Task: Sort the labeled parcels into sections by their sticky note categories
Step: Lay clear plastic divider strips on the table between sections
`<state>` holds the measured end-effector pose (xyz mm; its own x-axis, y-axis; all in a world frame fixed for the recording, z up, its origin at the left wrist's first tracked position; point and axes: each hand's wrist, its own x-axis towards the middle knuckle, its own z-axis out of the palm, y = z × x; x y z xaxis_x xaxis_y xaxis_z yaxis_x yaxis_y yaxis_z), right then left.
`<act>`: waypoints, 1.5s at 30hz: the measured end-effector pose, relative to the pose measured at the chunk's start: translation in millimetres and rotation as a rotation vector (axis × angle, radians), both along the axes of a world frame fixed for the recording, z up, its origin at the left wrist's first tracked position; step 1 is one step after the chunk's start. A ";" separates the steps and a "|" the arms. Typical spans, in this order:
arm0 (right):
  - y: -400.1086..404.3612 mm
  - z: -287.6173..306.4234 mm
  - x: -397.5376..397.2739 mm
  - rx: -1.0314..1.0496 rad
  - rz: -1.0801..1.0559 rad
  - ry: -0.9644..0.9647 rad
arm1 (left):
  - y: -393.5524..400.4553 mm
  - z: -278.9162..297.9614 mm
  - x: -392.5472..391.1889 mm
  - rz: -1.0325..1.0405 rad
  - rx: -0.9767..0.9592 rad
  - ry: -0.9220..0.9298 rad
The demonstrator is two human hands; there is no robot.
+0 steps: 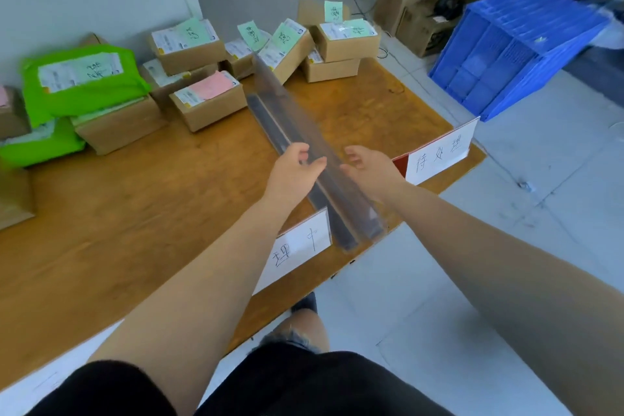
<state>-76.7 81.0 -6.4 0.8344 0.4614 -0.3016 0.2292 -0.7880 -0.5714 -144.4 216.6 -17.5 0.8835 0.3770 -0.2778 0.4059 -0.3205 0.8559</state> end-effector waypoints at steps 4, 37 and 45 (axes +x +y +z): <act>19.5 -11.6 30.6 0.104 -0.017 0.161 | 0.7 -12.8 38.7 0.140 -0.190 0.087; 43.7 -40.2 88.5 0.279 0.126 0.461 | -33.5 -5.7 78.6 0.714 -0.648 0.050; 38.0 -28.8 100.3 0.235 0.240 0.290 | -48.2 -4.7 89.8 0.670 -0.629 0.079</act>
<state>23.6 119.0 -35.2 0.5914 0.7158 -0.3713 0.1936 -0.5730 -0.7964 -54.5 168.4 -22.2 0.5046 0.5624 -0.6551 0.4032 0.5174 0.7548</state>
